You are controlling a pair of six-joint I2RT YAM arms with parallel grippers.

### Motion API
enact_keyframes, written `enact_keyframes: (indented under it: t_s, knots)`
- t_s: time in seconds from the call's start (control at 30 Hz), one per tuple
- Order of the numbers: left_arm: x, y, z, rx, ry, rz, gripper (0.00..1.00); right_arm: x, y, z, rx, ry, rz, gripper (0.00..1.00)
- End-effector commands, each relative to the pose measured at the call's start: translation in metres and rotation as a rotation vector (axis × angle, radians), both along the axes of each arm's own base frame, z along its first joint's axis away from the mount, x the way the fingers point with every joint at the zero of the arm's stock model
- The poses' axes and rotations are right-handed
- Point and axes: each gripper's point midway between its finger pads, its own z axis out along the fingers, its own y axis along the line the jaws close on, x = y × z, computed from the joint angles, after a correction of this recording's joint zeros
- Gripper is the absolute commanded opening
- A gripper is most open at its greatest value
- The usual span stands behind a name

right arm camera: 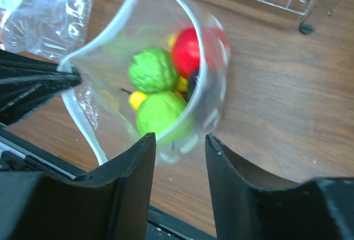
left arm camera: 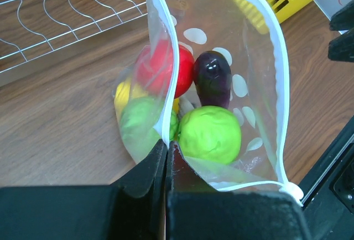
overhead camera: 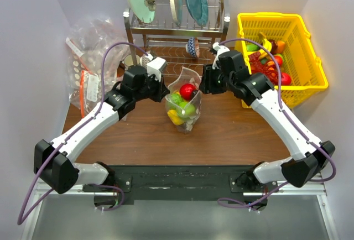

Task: Place the food in the zip-top bag and seal the zipper
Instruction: Pick up the fake fruit from the bin.

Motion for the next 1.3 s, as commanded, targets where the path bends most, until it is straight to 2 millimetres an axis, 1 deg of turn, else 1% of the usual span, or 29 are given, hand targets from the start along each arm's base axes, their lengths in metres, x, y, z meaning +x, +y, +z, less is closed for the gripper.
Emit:
enact_keyframes:
  t_s: [0.0,0.03,0.07,0.13,0.17,0.2,0.23,0.3,0.33,0.37,0.4,0.43,0.5,0.53,0.6,0.63,0.73,0.8,0.83,0.87,0.9,0.93,0.97,1.0,1.07,1.1,1.13,1.2,1.27]
  knots:
    - [0.003,0.0,0.025,-0.053,-0.068,-0.001,0.0,0.009,-0.028,0.032,-0.084,-0.085,-0.101,0.46]
    - [0.003,-0.001,0.025,-0.054,-0.069,-0.002,0.0,0.013,-0.041,0.036,-0.114,-0.094,-0.148,0.46]
    - [0.004,0.0,0.025,-0.054,-0.067,0.0,0.0,0.013,-0.054,0.047,-0.139,-0.101,-0.184,0.45]
    - [0.003,0.0,0.025,-0.055,-0.065,-0.003,0.0,0.024,-0.091,0.057,-0.195,-0.124,-0.295,0.44]
    - [0.003,-0.001,0.025,-0.055,-0.065,-0.005,0.0,0.026,-0.106,0.067,-0.198,-0.136,-0.332,0.43]
    - [0.002,-0.001,0.025,-0.057,-0.063,-0.005,0.0,0.029,-0.123,0.072,-0.216,-0.146,-0.379,0.43]
    - [0.002,-0.001,0.025,-0.059,-0.061,-0.007,0.0,0.033,-0.147,0.077,-0.233,-0.154,-0.451,0.4]
    - [0.002,-0.001,0.025,-0.063,-0.06,-0.011,0.0,0.037,-0.174,0.086,-0.279,-0.178,-0.542,0.37]
    - [0.001,-0.002,0.026,-0.066,-0.061,-0.013,0.0,0.04,-0.197,0.088,-0.315,-0.18,-0.62,0.36]
    - [0.001,-0.002,0.026,-0.067,-0.061,-0.013,0.0,0.041,-0.207,0.089,-0.328,-0.179,-0.648,0.35]
    - [0.001,-0.002,0.026,-0.065,-0.059,-0.013,0.0,0.045,-0.216,0.084,-0.352,-0.158,-0.668,0.35]
    - [0.002,-0.001,0.026,-0.064,-0.061,-0.011,0.0,0.046,-0.235,0.082,-0.376,-0.145,-0.724,0.34]
    - [0.001,0.0,0.026,-0.064,-0.063,-0.009,0.0,0.049,-0.25,0.074,-0.403,-0.115,-0.761,0.34]
    - [0.001,0.0,0.027,-0.065,-0.064,-0.009,0.0,0.053,-0.261,0.066,-0.415,-0.086,-0.785,0.34]
    - [0.0,0.0,0.028,-0.068,-0.066,-0.009,0.0,0.058,-0.268,0.058,-0.418,-0.061,-0.804,0.34]
    - [0.0,0.0,0.028,-0.07,-0.064,-0.011,0.0,0.065,-0.274,0.047,-0.43,-0.027,-0.816,0.34]
    - [-0.001,-0.001,0.027,-0.072,-0.061,-0.016,0.0,0.073,-0.285,0.029,-0.46,0.039,-0.834,0.34]
    - [-0.001,-0.001,0.026,-0.073,-0.058,-0.017,0.0,0.081,-0.287,0.006,-0.501,0.111,-0.82,0.34]
    - [-0.001,-0.001,0.026,-0.071,-0.057,-0.016,0.0,0.08,-0.299,-0.002,-0.515,0.143,-0.844,0.35]
    - [-0.001,-0.001,0.025,-0.071,-0.057,-0.016,0.0,0.081,-0.301,-0.018,-0.539,0.189,-0.832,0.35]
    - [-0.001,-0.001,0.026,-0.072,-0.058,-0.016,0.0,0.081,-0.303,-0.026,-0.545,0.213,-0.827,0.36]
    - [0.0,0.0,0.026,-0.071,-0.059,-0.011,0.0,0.081,-0.304,-0.033,-0.546,0.233,-0.825,0.38]
    - [0.0,-0.001,0.026,-0.07,-0.058,-0.011,0.0,0.082,-0.303,-0.048,-0.55,0.269,-0.811,0.39]
    - [0.0,-0.001,0.026,-0.072,-0.061,-0.011,0.0,0.083,-0.3,-0.056,-0.54,0.288,-0.794,0.4]
    - [0.0,-0.001,0.026,-0.071,-0.059,-0.011,0.0,0.081,-0.3,-0.076,-0.548,0.337,-0.785,0.49]
    - [0.0,-0.001,0.024,-0.07,-0.054,-0.012,0.0,0.081,-0.301,-0.088,-0.557,0.37,-0.777,0.5]
    - [0.0,-0.001,0.025,-0.072,-0.056,-0.015,0.0,0.08,-0.301,-0.095,-0.561,0.388,-0.774,0.55]
    - [0.0,-0.002,0.025,-0.072,-0.054,-0.016,0.0,0.076,-0.3,-0.116,-0.573,0.444,-0.757,0.57]
    - [0.0,-0.001,0.024,-0.071,-0.054,-0.013,0.0,0.072,-0.299,-0.132,-0.56,0.48,-0.742,0.6]
